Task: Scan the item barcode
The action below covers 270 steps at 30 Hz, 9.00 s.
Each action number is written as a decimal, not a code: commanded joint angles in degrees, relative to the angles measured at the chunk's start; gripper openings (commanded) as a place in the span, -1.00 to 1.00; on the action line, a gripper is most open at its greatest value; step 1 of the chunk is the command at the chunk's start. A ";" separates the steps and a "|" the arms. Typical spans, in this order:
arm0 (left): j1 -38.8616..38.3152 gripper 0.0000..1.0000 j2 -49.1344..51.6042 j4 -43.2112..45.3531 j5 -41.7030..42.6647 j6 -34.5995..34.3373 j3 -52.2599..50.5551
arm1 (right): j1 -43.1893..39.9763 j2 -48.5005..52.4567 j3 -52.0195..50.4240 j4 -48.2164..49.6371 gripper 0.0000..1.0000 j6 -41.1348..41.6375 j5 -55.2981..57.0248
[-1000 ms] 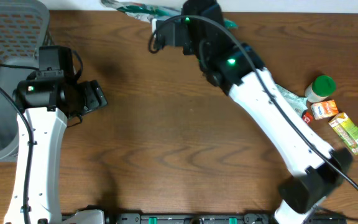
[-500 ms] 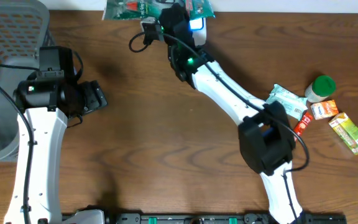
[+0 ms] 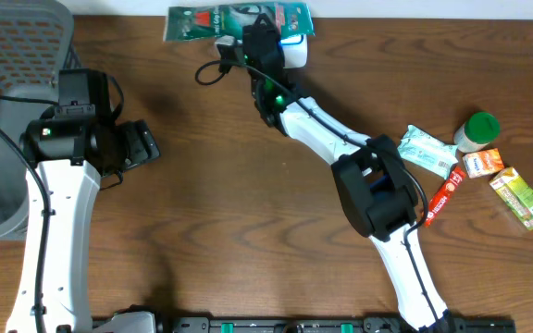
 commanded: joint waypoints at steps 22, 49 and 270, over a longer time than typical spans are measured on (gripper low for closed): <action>0.26 0.77 0.33 -0.15 -0.94 0.33 -0.37 | -1.88 -2.47 0.70 3.80 -0.99 31.21 5.57; 0.26 0.77 0.33 -0.15 -0.94 0.33 -0.37 | -15.21 -37.59 -3.13 -86.84 -0.98 85.33 -43.98; 0.26 0.78 0.33 -0.15 -0.94 0.33 -0.37 | -28.02 -139.23 -108.37 -24.65 0.99 90.66 -31.82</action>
